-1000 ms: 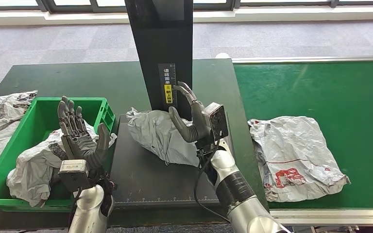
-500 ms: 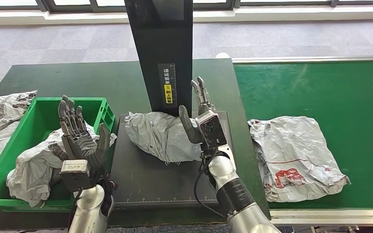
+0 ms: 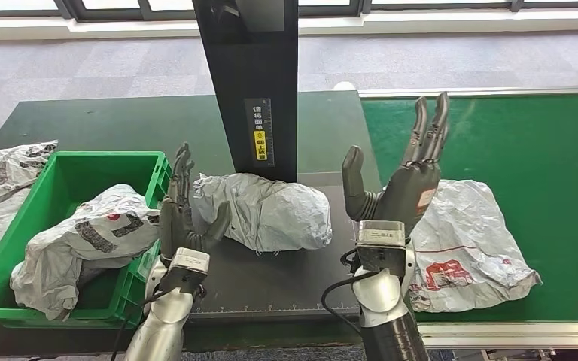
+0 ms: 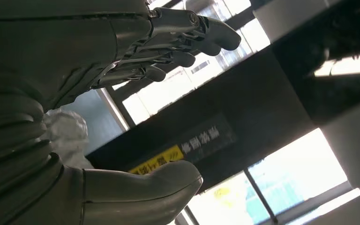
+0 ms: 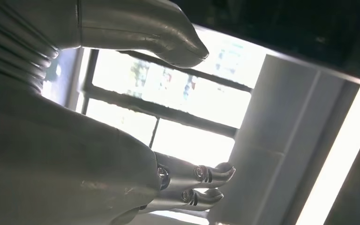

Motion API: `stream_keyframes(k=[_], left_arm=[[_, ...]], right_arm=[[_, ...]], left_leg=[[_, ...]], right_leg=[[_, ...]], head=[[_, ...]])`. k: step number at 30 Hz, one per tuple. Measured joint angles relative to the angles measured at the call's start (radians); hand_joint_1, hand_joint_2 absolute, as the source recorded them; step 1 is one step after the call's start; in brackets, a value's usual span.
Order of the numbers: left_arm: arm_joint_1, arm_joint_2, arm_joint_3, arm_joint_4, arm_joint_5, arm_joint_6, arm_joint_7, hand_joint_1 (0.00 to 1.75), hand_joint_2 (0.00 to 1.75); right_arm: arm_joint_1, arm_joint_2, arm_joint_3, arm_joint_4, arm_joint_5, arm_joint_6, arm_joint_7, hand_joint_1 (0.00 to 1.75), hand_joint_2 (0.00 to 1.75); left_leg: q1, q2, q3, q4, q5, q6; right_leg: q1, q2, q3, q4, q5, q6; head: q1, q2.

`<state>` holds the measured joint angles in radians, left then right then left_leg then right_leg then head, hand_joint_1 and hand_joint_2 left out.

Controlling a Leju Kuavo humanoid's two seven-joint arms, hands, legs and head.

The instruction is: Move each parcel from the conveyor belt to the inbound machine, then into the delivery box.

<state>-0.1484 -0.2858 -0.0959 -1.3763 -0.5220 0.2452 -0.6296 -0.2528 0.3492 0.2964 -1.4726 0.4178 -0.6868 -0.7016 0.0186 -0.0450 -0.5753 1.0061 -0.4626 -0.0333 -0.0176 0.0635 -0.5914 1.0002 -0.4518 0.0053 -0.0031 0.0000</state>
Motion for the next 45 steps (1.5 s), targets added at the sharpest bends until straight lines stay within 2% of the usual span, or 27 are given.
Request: stream_keyframes(k=[9, 18, 24, 33, 37, 42, 45], left_arm=[[-0.116, -0.017, -0.060, 0.201, -0.147, -0.047, 0.067, 0.00, 1.75], [-0.211, -0.043, -0.076, 0.439, -0.311, -0.016, 0.156, 0.00, 1.75], [-0.232, -0.049, -0.078, 0.556, -0.388, 0.002, 0.209, 0.00, 1.75], [-0.284, -0.052, -0.103, 0.731, -0.632, 0.083, 0.465, 0.00, 1.75], [-0.309, -0.052, -0.123, 0.796, -0.719, 0.090, 0.542, 1.75, 1.75], [-0.345, -0.052, -0.161, 0.866, -0.838, 0.064, 0.659, 1.75, 1.75], [-0.367, -0.052, -0.180, 0.894, -0.864, 0.060, 0.690, 1.75, 1.75]], right_arm=[[0.029, -0.008, 0.000, -0.153, 0.035, -0.008, 0.000, 0.00, 1.75], [0.060, -0.025, 0.000, -0.165, -0.101, -0.008, 0.001, 0.00, 1.75], [0.070, -0.029, 0.004, -0.165, -0.133, -0.008, 0.001, 0.00, 1.75], [0.069, -0.030, 0.011, -0.152, -0.141, -0.008, 0.001, 0.00, 1.75], [0.069, -0.031, 0.014, -0.144, -0.144, -0.008, 0.001, 0.00, 1.75], [0.068, -0.035, 0.017, -0.133, -0.157, -0.008, 0.001, 0.00, 1.75], [0.068, -0.039, 0.025, -0.128, -0.160, -0.008, 0.001, 0.00, 1.75]], left_leg=[[0.000, 0.002, 0.000, 0.000, 0.000, 0.000], [0.000, -0.001, 0.000, 0.000, 0.000, 0.000], [0.000, -0.002, -0.001, 0.000, 0.000, 0.000], [0.000, -0.002, -0.001, 0.000, 0.000, 0.000], [0.000, -0.003, -0.001, 0.000, 0.000, 0.000], [0.000, -0.005, 0.000, 0.000, 0.000, 0.000], [0.000, -0.006, 0.001, 0.000, 0.001, 0.001]], right_leg=[[0.000, 0.002, 0.000, 0.000, 0.001, 0.001], [0.000, -0.001, 0.002, 0.000, 0.001, 0.001], [0.000, -0.002, 0.002, 0.000, 0.001, 0.001], [0.000, -0.002, 0.002, 0.000, 0.001, 0.001], [0.000, -0.003, 0.003, 0.000, 0.001, 0.001], [0.000, -0.005, 0.005, 0.000, 0.000, 0.001], [0.000, -0.007, 0.006, 0.000, 0.000, 0.001]], head=[[0.000, 0.000], [0.000, 0.000], [0.000, 0.000], [0.000, 0.000], [0.000, 0.000], [0.000, 0.000], [0.000, 0.000]])
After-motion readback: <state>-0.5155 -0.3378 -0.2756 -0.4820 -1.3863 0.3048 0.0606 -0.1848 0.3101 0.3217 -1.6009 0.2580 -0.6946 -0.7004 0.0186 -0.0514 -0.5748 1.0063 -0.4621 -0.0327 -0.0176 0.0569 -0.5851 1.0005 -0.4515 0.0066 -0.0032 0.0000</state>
